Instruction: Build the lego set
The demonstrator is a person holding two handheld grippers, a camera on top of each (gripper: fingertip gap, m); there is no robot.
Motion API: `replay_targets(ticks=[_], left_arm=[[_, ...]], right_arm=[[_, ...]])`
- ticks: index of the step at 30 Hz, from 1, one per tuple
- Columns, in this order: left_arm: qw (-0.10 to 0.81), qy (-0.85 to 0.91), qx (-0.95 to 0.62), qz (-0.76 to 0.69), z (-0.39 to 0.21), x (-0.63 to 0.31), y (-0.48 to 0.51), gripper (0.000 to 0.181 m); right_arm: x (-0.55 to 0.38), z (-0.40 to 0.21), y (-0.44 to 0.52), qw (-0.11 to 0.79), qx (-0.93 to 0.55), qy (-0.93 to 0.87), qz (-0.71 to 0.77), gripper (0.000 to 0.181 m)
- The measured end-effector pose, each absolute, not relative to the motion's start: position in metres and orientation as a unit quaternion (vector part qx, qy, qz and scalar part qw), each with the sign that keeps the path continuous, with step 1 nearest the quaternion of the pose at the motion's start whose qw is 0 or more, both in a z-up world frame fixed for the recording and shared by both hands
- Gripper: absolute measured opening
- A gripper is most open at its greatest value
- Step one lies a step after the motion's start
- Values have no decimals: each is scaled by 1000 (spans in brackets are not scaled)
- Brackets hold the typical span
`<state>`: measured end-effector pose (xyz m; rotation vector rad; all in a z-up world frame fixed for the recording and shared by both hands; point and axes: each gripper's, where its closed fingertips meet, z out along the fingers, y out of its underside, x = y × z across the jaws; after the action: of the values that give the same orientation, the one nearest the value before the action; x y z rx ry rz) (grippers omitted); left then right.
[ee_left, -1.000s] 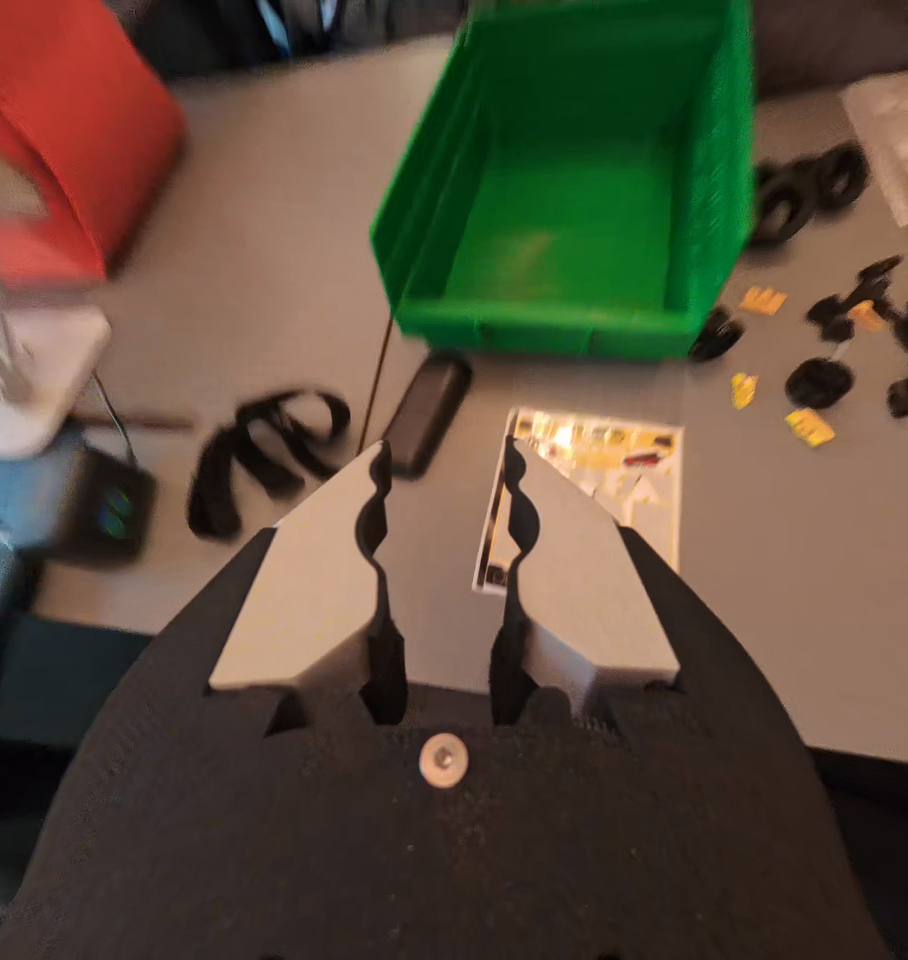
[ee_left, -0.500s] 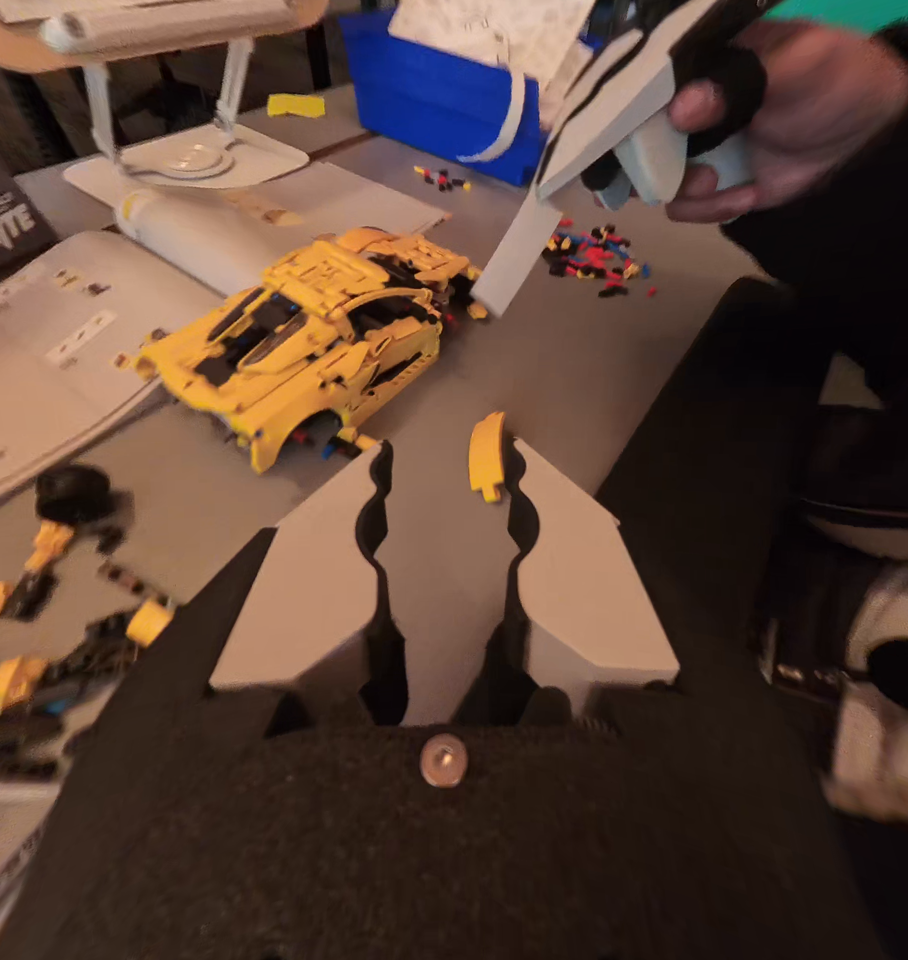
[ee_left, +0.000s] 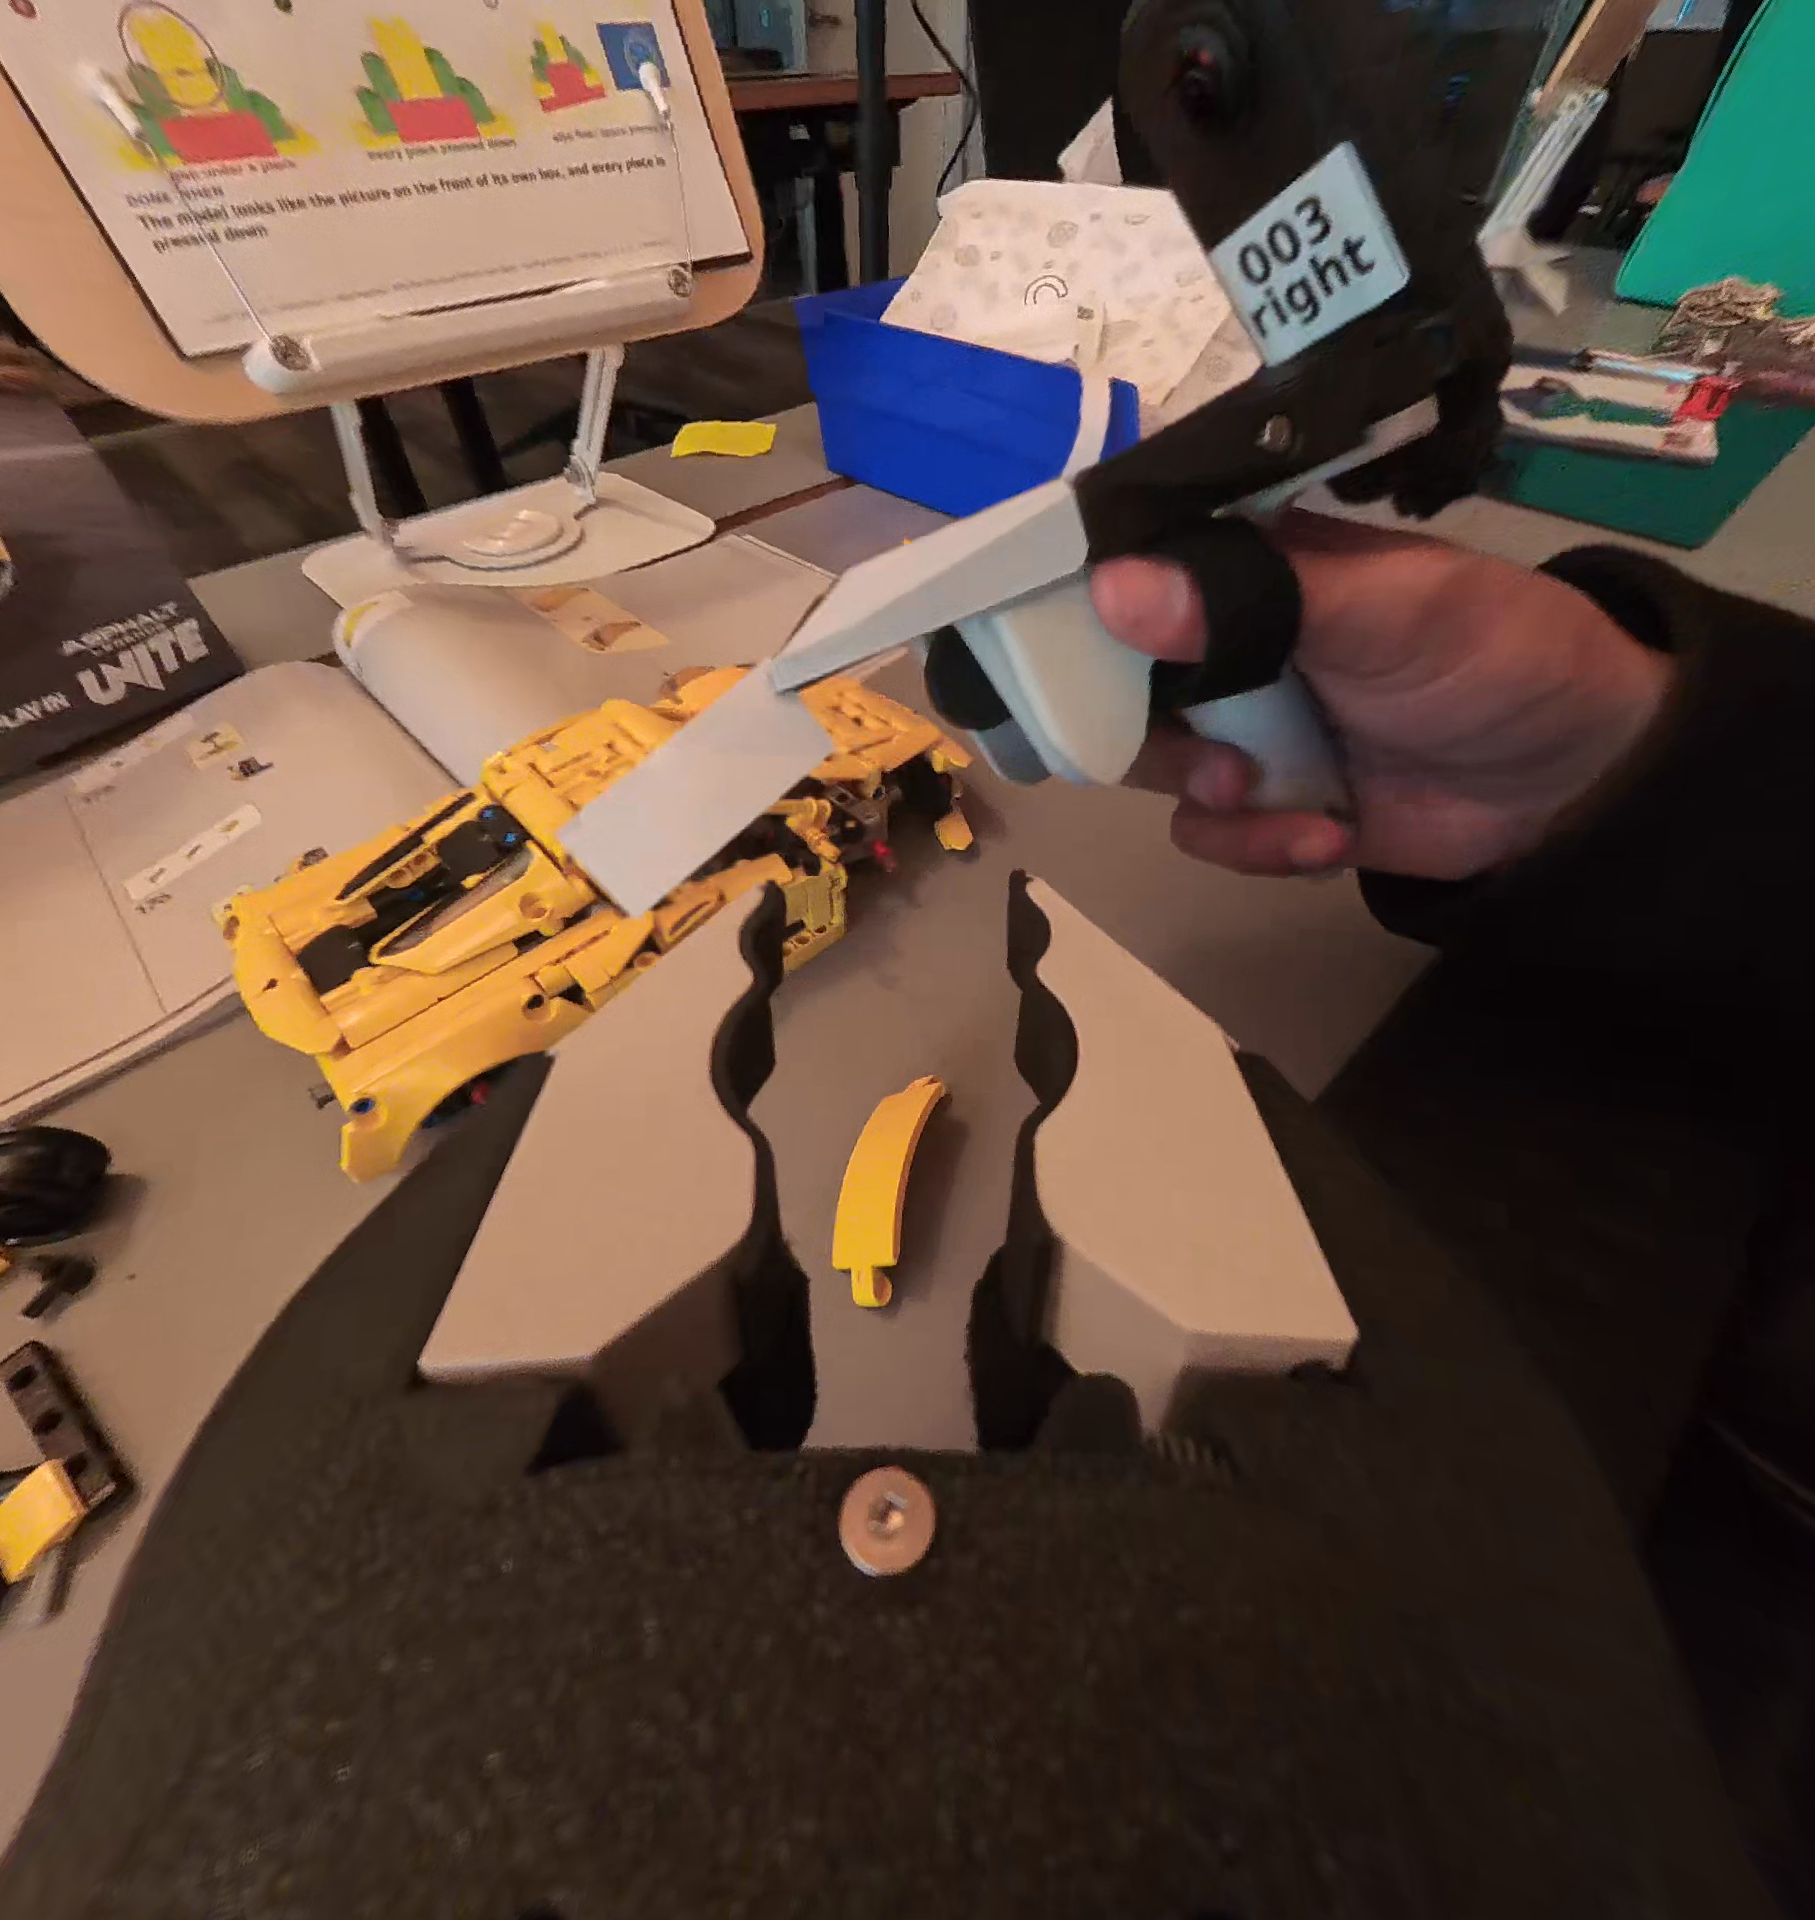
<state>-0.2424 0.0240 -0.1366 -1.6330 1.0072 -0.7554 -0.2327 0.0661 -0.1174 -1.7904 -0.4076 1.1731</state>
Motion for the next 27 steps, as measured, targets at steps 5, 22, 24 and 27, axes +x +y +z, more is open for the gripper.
replay_targets(ticks=[5, 22, 24, 27], left_arm=[[541, 415, -669, -298, -127, -238, 25, 43], [537, 394, -679, -310, -126, -240, 31, 43], [533, 398, -678, -314, -127, -238, 29, 43], [529, 399, -679, -316, -129, -236, 28, 43]], right_arm=[[-242, -120, 66, 479, -716, -162, 481, 0], [-254, -126, 61, 464, -721, -181, 482, 0], [-255, -127, 61, 464, -722, -183, 480, 0], [-256, -129, 60, 461, -725, -187, 476, 0]])
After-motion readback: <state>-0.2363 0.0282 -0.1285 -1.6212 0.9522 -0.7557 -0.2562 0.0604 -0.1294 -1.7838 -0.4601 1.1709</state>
